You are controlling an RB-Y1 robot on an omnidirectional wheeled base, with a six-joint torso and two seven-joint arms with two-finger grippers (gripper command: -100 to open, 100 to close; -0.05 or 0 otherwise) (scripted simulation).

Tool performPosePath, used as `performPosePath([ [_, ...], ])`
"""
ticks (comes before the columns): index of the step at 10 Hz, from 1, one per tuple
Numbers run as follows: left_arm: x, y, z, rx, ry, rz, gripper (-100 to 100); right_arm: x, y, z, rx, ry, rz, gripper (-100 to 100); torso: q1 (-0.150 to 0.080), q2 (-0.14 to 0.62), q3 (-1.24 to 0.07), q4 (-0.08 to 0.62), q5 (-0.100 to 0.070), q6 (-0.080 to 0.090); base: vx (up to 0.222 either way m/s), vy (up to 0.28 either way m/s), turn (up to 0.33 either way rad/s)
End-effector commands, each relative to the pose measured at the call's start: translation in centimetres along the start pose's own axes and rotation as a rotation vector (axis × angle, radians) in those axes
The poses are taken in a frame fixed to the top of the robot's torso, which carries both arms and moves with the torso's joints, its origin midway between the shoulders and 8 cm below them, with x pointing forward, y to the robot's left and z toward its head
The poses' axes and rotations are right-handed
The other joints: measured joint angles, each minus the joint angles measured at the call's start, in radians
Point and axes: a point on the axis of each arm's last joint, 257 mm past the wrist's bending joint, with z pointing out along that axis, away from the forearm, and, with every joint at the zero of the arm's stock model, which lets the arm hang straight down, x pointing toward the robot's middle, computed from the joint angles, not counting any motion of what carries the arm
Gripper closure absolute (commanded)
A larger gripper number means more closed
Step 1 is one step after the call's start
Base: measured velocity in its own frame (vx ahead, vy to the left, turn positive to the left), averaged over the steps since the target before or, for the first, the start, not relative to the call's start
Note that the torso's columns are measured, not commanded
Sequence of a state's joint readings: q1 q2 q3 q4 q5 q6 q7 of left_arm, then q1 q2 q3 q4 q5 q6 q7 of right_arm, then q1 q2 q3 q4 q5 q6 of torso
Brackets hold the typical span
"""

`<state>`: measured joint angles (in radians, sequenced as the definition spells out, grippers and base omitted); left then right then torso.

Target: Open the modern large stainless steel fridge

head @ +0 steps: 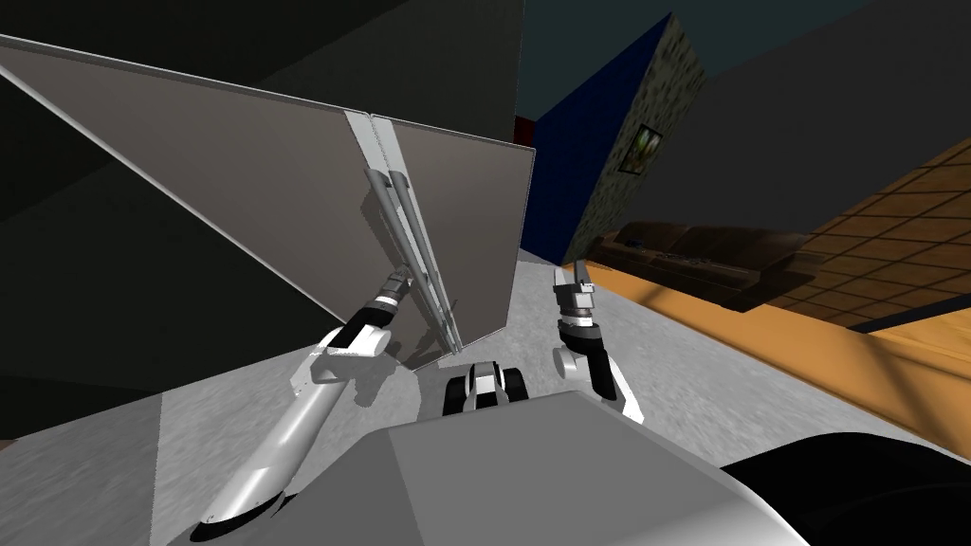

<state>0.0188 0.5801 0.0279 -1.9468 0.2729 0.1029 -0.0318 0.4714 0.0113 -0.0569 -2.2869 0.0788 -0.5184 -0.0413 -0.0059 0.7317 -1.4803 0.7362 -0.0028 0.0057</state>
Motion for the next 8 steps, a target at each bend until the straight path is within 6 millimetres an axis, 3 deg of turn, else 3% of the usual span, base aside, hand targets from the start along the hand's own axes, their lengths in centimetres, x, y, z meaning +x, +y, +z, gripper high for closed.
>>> performPosePath([
  [1,-0.9,0.2,1.2,-0.038,0.007,0.033,-100,0.0,0.0,0.0,0.000,0.000,0.000,0,-0.005,-0.001,-0.001,0.000,-0.002,0.003,-0.035,-0.076,-0.018],
  [4,-3.6,1.0,3.1,-0.112,0.000,0.092,-100,0.0,0.0,0.0,0.000,0.000,0.000,0,-0.012,-0.004,-0.003,-0.001,-0.005,0.009,-0.029,-0.084,-0.016],
  [5,-3.6,0.6,3.3,-0.106,0.000,0.092,-100,0.0,0.0,0.0,0.000,0.000,0.000,0,-0.014,-0.006,-0.004,-0.002,-0.005,0.011,-0.043,-0.085,-0.005],
  [6,-5.2,1.1,4.0,-0.145,-0.009,0.122,-100,0.0,0.0,0.0,0.000,0.000,0.000,0,-0.015,-0.007,-0.005,-0.002,-0.006,0.013,-0.050,-0.088,-0.032],
  [7,-5.2,0.7,4.2,-0.142,-0.009,0.123,-100,0.0,0.0,0.0,0.000,0.000,0.000,0,-0.017,-0.007,-0.005,-0.002,-0.007,0.014,-0.033,-0.071,-0.007],
  [8,-7.0,1.1,4.8,-0.182,-0.022,0.152,-100,0.0,0.0,0.0,0.000,0.000,0.000,0,-0.017,-0.008,-0.006,-0.001,-0.008,0.015,-0.032,-0.093,-0.052],
])
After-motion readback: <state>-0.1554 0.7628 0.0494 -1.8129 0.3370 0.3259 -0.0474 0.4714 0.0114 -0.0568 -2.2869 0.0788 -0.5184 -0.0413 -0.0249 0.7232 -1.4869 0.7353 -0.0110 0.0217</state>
